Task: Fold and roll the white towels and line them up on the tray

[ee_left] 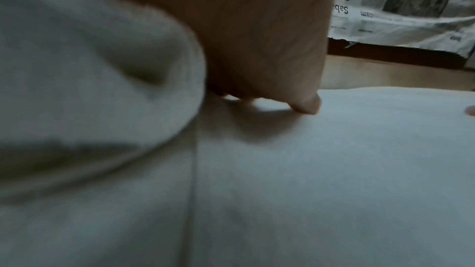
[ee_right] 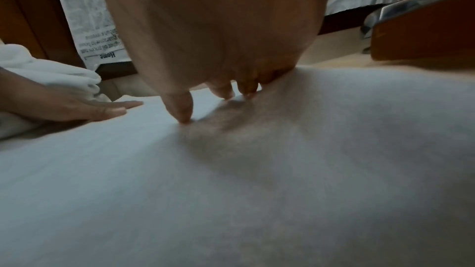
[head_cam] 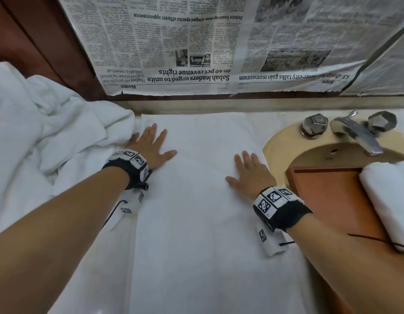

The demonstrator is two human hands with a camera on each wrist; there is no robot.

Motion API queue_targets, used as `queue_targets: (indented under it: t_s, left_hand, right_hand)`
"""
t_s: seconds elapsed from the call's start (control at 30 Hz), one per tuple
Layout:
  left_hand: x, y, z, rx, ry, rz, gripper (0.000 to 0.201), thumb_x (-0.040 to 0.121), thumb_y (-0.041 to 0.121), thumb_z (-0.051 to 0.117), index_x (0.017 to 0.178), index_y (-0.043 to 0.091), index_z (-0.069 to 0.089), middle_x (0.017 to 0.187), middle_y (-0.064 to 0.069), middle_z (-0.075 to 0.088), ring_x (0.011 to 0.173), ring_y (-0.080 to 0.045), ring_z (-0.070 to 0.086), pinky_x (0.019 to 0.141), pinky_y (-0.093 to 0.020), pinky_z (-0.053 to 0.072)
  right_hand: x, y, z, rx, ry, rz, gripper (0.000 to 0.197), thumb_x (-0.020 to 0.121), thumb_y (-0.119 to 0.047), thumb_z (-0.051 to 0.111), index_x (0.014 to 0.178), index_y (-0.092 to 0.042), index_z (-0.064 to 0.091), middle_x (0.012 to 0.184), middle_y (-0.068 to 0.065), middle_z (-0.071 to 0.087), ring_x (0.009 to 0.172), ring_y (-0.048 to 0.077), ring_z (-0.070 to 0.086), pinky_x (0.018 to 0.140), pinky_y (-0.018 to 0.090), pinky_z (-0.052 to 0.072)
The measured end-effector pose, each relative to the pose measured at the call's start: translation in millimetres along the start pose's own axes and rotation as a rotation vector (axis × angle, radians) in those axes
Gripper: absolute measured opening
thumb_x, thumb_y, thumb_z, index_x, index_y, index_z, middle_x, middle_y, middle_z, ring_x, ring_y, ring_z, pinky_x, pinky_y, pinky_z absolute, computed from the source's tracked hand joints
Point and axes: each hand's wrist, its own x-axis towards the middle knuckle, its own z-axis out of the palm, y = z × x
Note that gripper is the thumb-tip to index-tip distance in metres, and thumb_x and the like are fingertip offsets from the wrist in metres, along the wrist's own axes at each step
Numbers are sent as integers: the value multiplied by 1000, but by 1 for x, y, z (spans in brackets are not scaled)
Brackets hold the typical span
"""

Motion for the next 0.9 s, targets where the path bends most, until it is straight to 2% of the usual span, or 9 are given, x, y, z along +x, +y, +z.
queue_targets:
  t_s: [0.13,0.2,0.27,0.37,0.5,0.57,0.67,0.8,0.9]
  left_hand:
    - [-21,31,4,-97,139,-82,79,94,68,15,155,18,5,161,-12,-10,149,-27,-5,119,-45,2]
    - [-49,58,23,-165,147,26,77,94,66,23,155,21,9,162,-8,-7,149,-25,0,119,-44,5]
    - [-82,71,52,-157,105,129,75,94,67,24,155,27,4,162,0,-13,149,-21,-5,119,-44,4]
    - [-103,56,75,-106,143,109,71,95,66,19,154,32,-4,160,6,-20,149,-20,-13,119,-44,3]
    - [-113,46,73,-173,110,-5,73,97,60,28,155,25,2,162,-5,-14,149,-27,-7,119,-44,6]
    - [-131,59,80,-206,79,10,78,95,61,34,155,22,4,161,-11,-13,149,-29,-5,118,-46,8]
    - [-172,70,105,-195,26,71,82,94,61,39,155,20,2,161,-10,-15,149,-28,-7,118,-45,11]
    - [-206,55,136,-153,63,2,82,95,63,30,154,21,-8,159,-2,-23,149,-21,-12,119,-45,11]
    - [-212,37,147,-148,80,14,77,94,64,20,153,25,-10,158,5,-26,148,-18,-14,119,-44,8]
  right_hand:
    - [-29,-10,5,76,65,37,74,98,-55,29,154,-16,1,161,12,-12,148,31,-10,119,43,7]
    - [-54,-13,21,93,69,-3,73,98,-56,29,154,-18,2,160,12,-13,148,31,-11,119,43,6]
    - [-71,-6,38,73,55,-11,74,98,-56,28,154,-18,0,161,10,-14,148,27,-13,119,42,3]
    - [-82,11,47,32,68,-14,73,99,-52,26,154,-15,-4,161,5,-15,148,18,-15,119,42,-2]
    - [-104,6,53,89,73,-2,72,98,-52,31,154,-16,1,161,9,-12,148,24,-12,119,43,3]
    - [-120,3,66,168,42,32,73,98,-53,33,154,-19,1,161,9,-12,148,27,-11,118,43,6]
    - [-134,9,84,243,35,58,77,97,-52,35,154,-17,-3,161,6,-15,148,23,-11,118,43,12]
    - [-139,19,91,268,92,57,79,97,-52,34,154,-14,-5,161,4,-15,148,18,-10,118,42,14]
    - [-149,16,93,282,77,107,79,97,-52,35,154,-13,-3,161,5,-14,149,21,-9,118,43,13]
